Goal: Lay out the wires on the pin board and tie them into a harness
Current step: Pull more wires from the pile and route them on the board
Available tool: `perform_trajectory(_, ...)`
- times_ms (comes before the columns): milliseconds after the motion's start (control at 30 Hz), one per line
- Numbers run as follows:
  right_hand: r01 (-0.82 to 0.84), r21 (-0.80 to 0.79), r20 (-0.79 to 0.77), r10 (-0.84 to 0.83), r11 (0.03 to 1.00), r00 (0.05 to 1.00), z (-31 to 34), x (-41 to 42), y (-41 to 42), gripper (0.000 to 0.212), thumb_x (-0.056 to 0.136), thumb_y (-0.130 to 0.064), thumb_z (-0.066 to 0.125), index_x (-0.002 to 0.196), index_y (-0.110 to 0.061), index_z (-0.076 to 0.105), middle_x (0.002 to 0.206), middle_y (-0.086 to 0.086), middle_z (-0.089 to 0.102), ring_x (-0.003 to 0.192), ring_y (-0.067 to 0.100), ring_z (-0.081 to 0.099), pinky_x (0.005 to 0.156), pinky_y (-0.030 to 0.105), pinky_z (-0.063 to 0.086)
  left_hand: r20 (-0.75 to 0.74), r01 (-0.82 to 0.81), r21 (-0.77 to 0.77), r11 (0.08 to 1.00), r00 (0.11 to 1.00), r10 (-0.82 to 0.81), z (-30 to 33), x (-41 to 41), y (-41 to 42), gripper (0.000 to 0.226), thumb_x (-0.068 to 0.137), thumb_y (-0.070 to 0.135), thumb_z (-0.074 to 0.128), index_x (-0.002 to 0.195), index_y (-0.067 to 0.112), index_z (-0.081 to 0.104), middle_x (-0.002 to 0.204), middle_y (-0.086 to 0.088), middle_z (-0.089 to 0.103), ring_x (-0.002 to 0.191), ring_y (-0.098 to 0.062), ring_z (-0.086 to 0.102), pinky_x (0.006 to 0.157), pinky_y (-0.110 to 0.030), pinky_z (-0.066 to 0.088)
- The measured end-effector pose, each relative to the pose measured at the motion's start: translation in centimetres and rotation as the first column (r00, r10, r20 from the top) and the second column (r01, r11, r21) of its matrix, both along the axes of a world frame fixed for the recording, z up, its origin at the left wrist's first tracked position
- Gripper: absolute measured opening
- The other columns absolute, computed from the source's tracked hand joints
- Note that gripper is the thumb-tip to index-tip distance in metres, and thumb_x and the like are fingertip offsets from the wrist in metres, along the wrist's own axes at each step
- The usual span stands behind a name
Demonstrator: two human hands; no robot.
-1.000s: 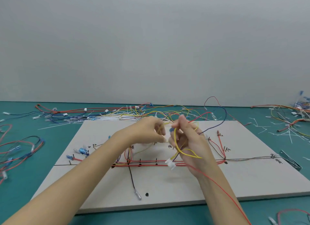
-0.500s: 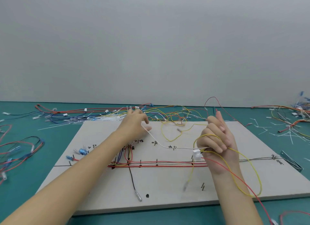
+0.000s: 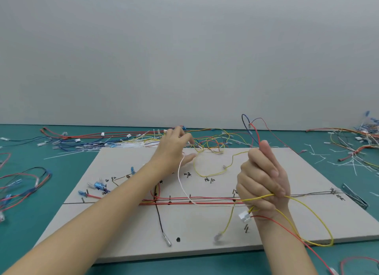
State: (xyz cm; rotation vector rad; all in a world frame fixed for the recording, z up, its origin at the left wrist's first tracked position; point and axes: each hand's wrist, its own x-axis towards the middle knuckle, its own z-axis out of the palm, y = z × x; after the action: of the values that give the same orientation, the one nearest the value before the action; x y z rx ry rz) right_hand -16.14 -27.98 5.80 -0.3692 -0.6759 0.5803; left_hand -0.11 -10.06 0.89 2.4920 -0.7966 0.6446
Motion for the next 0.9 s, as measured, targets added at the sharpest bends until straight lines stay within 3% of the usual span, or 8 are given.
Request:
perform_trajectory(200, -0.031, -0.014, -0.005, 0.031, 0.999, 1.0, -0.2, -0.1, 0.3, 0.04, 0.106, -0.029, 0.023, 0.074, -0.012, 0.041, 0.034, -0.004, 0.029, 0.028, 0.007, 0.016, 0.031, 0.015, 0.022, -0.001, 0.13, 0.058, 0.99, 0.991, -0.131, 0.0, -1.3, -2.1, 0.042, 0.092, 0.029, 0.061, 0.133, 0.021, 0.053, 0.108, 0.001, 0.055, 0.087, -0.013, 0.052, 0.077, -0.032, 0.048)
perform_trajectory(333, -0.065, 0.008, -0.012, 0.065, 0.998, 0.998, -0.4, 0.2, 0.0, 0.04, 0.106, -0.028, 0.022, 0.074, -0.012, 0.041, 0.034, -0.004, 0.03, 0.027, 0.007, 0.017, 0.031, 0.015, 0.024, -0.294, 0.005, 0.054, 0.999, 0.956, 0.011, -0.5, -1.1, -3.2, 0.027, 0.088, 0.021, 0.059, 0.113, 0.014, 0.064, 0.106, -0.005, 0.066, 0.101, -0.025, 0.059, 0.083, -0.035, 0.049)
perform_trajectory(533, -0.096, 0.037, -0.091, 0.099, 0.995, 0.991, -1.0, 1.6, -0.8, 0.04, 0.106, -0.03, 0.025, 0.075, -0.012, 0.044, 0.036, -0.001, 0.025, 0.029, 0.01, 0.016, 0.029, 0.019, 0.02, -0.371, -0.18, -0.019, 0.983, 0.915, 0.16, -0.7, -0.8, -3.7, 0.017, 0.082, 0.004, 0.051, 0.084, 0.013, 0.065, 0.088, -0.013, 0.061, 0.081, -0.031, 0.052, 0.07, -0.032, 0.044)
perform_trajectory(600, 0.059, -0.121, -0.181, -0.081, 0.991, 0.98, -1.2, 2.0, -0.8, 0.04, 0.103, -0.032, 0.037, 0.073, -0.009, 0.05, 0.035, -0.002, 0.026, 0.028, 0.01, 0.015, 0.027, 0.018, 0.018, -0.413, -0.2, -0.012, 0.98, 0.893, 0.177, -0.4, -0.6, -3.6, 0.012, 0.083, 0.004, 0.052, 0.088, 0.01, 0.062, 0.093, -0.012, 0.061, 0.085, -0.031, 0.054, 0.072, -0.033, 0.044)
perform_trajectory(633, 0.218, -0.28, -0.198, -0.279, 0.935, 0.94, -1.3, 2.2, -0.7, 0.036, 0.099, -0.033, 0.046, 0.071, -0.011, 0.053, 0.034, -0.004, 0.025, 0.027, 0.009, 0.014, 0.026, 0.016, 0.017, -0.444, -0.206, -0.041, 0.978, 0.88, 0.167, -0.3, -0.6, -3.6, 0.011, 0.083, 0.004, 0.052, 0.09, 0.01, 0.058, 0.095, -0.01, 0.059, 0.089, -0.031, 0.055, 0.072, -0.032, 0.042)
perform_trajectory(733, 0.537, -0.667, -0.046, -0.748, 0.517, 0.663, -1.9, 2.8, 0.3, 0.028, 0.091, -0.032, 0.058, 0.076, -0.009, 0.065, 0.037, -0.006, 0.019, 0.028, 0.006, 0.013, 0.029, 0.012, 0.013, -0.507, -0.237, -0.25, 0.939, 0.858, 0.082, 0.1, -1.1, -3.8, 0.014, 0.085, -0.001, 0.048, 0.09, 0.012, 0.05, 0.097, -0.011, 0.058, 0.095, -0.03, 0.054, 0.074, -0.033, 0.04)
perform_trajectory(800, 0.553, -0.755, 0.033, -0.822, 0.352, 0.568, -2.6, 3.1, 0.9, 0.028, 0.093, -0.028, 0.057, 0.086, -0.004, 0.07, 0.041, -0.005, 0.018, 0.031, 0.007, 0.013, 0.032, 0.012, 0.013, -0.525, -0.299, -0.381, 0.875, 0.849, 0.061, 0.2, -1.9, -4.1, 0.018, 0.088, -0.002, 0.041, 0.09, 0.014, 0.049, 0.106, -0.017, 0.058, 0.101, -0.032, 0.053, 0.079, -0.033, 0.04)
perform_trajectory(900, 0.514, -0.813, 0.079, -0.824, 0.272, 0.561, -3.3, 3.3, 1.6, 0.03, 0.093, -0.025, 0.058, 0.103, 0.001, 0.068, 0.042, -0.004, 0.02, 0.032, 0.007, 0.014, 0.033, 0.013, 0.013, -0.503, -0.366, -0.455, 0.812, 0.858, 0.105, 0.4, -3.5, -4.5, 0.026, 0.087, -0.003, 0.037, 0.087, 0.019, 0.05, 0.11, -0.011, 0.059, 0.108, -0.033, 0.051, 0.09, -0.041, 0.043)
